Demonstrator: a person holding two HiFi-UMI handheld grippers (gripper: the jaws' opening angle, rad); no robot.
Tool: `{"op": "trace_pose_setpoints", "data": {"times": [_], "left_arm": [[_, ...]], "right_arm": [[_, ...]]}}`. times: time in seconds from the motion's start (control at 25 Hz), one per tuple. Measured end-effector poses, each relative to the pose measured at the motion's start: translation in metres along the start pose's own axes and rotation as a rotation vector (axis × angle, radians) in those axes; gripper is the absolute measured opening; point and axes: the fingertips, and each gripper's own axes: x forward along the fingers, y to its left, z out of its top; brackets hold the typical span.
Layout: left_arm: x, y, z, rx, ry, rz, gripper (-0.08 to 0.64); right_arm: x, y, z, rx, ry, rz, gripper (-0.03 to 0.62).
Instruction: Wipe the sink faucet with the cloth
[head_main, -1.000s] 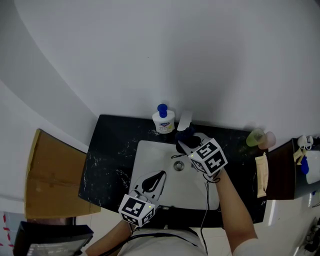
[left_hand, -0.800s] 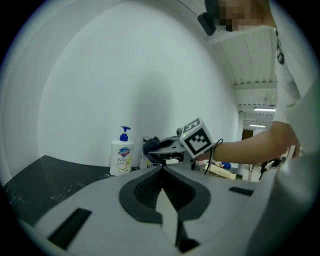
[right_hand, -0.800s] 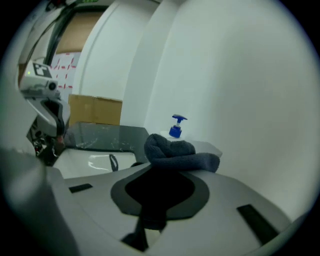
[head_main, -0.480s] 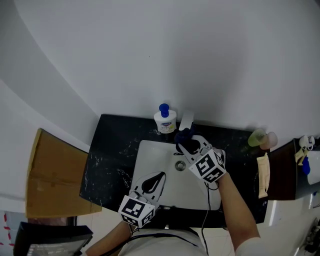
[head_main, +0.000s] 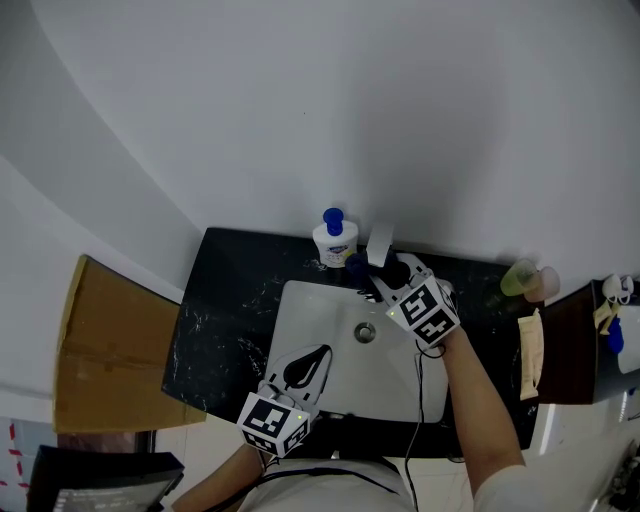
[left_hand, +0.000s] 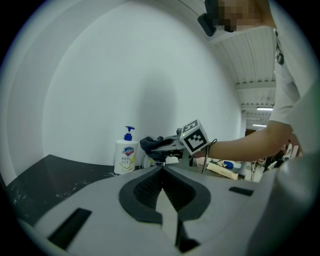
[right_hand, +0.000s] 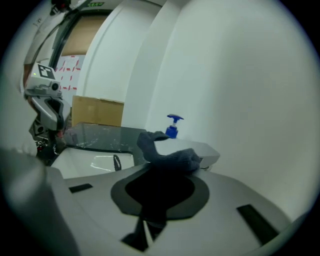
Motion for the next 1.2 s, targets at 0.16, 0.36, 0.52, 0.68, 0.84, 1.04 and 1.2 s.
{"op": "trace_pose_setpoints", "data": {"times": [0.16,0.36,0.52,0.68,0.84,1.04,1.2], "left_arm": [[-0.003,0.003,-0.001,-0.003,0.005,0.010,0.002],[-0.001,-0.002,0.001,-0.003,-0.004,-0.005,0.002],[0.001,-0.007,0.003,-0.004,-0.008,-0.021,0.002],[0.001,-0.008,0.008,0.003,-0.019,-0.027,0.002],[0.004,-0.009,0.013,0.010,-0.031,-0.031,0.002],[0.002,-0.010,0.013,0.008,-0.031,-0.031,0.002],[0.001,-0.009,0.012,0.011,-0.030,-0.031,0.002]], "right_arm": [[0.004,-0.011,0.000,0.041,-0.014,-0.031,0.052],[-0.011,0.014,0.002,0.095,-0.041,0.031,0.052],[-0.028,0.037,0.001,0.118,-0.061,0.090,0.052],[-0.023,0.033,0.001,0.099,-0.037,0.097,0.052],[-0.007,0.003,-0.002,0.092,-0.015,0.033,0.052],[0.001,-0.020,-0.005,0.106,-0.015,-0.044,0.052],[-0.015,-0.027,0.004,0.056,-0.060,-0.146,0.052]]}}
